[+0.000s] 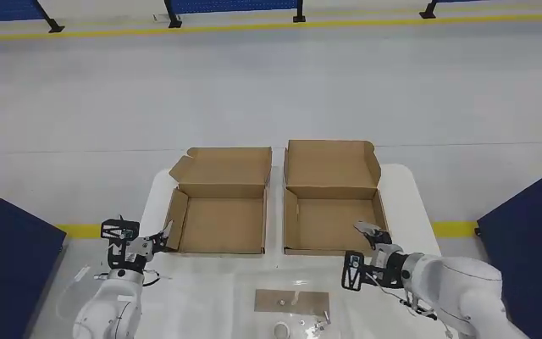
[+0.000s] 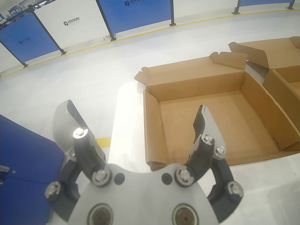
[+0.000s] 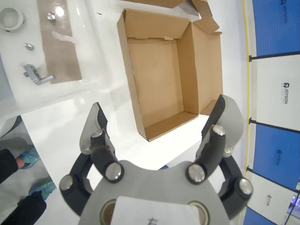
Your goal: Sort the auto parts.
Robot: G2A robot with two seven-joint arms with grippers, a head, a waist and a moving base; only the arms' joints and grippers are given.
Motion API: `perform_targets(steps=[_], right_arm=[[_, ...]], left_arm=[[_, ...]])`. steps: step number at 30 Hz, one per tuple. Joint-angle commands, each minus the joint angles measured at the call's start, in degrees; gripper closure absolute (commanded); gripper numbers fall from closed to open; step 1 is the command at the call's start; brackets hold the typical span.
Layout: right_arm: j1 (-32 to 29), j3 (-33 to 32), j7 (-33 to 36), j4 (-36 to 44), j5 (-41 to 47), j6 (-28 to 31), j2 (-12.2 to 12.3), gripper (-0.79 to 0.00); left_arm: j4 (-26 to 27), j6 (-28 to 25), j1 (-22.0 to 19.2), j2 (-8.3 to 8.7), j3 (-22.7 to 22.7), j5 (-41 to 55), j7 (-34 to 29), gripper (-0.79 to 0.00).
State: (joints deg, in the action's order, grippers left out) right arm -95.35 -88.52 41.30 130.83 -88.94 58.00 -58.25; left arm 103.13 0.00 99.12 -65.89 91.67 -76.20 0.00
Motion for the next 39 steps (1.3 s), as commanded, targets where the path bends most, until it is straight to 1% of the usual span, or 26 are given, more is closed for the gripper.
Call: perform_targets(steps=[1, 2, 6, 7, 15, 18, 20, 26, 30, 34, 39], right_arm=[[1.3, 3.1, 3.6, 0.2, 2.3, 0.0, 1.6, -0.785], [2.3, 4.7, 5.0, 0.5, 3.2, 0.0, 2.4, -0.785], [5.4, 10.6, 5.0, -2.5, 2.6, 0.0, 6.3, -0.785], [5.6, 11.1, 5.0, -2.8, 2.3, 0.0, 6.7, -0.785], [5.6, 11.1, 5.0, -2.8, 2.3, 0.0, 6.7, -0.785], [6.3, 14.4, 4.0, -2.2, 2.1, 0.0, 7.1, -0.785], [7.8, 16.1, 4.9, -2.5, 3.4, 0.0, 7.5, -0.785], [14.6, 22.5, 5.0, -6.3, 9.0, 0.0, 10.1, -0.785], [20.6, 29.4, 5.1, -9.0, 11.3, -0.1, 12.5, -0.785], [27.4, 36.5, 7.3, -11.2, 17.6, -2.3, 14.4, -0.785], [28.1, 37.2, 7.5, -11.3, 18.4, -2.5, 14.6, -0.785]], left_arm=[[0.0, 0.0, 0.0, 0.00, 0.0, 0.0, 0.0, -0.785], [0.0, 0.0, 0.0, 0.00, 0.0, 0.0, 0.0, -0.785], [0.0, 0.0, 0.0, 0.00, 0.0, 0.0, 0.0, -0.785], [0.0, 0.0, 0.0, 0.00, 0.0, 0.0, 0.0, -0.785], [0.0, 0.0, 0.0, 0.00, 0.0, 0.0, 0.0, -0.785], [0.0, 0.0, 0.0, 0.00, 0.0, 0.0, 0.0, -0.785], [0.0, 0.0, 0.0, 0.00, 0.0, 0.0, 0.0, -0.785], [0.0, 0.0, 0.0, 0.00, 0.0, 0.0, 0.0, -0.785], [0.0, 0.0, 0.0, 0.00, 0.0, 0.0, 0.0, -0.785], [0.0, 0.0, 0.0, 0.00, 0.0, 0.0, 0.0, -0.785], [0.0, 0.0, 0.0, 0.00, 0.0, 0.0, 0.0, -0.785]])
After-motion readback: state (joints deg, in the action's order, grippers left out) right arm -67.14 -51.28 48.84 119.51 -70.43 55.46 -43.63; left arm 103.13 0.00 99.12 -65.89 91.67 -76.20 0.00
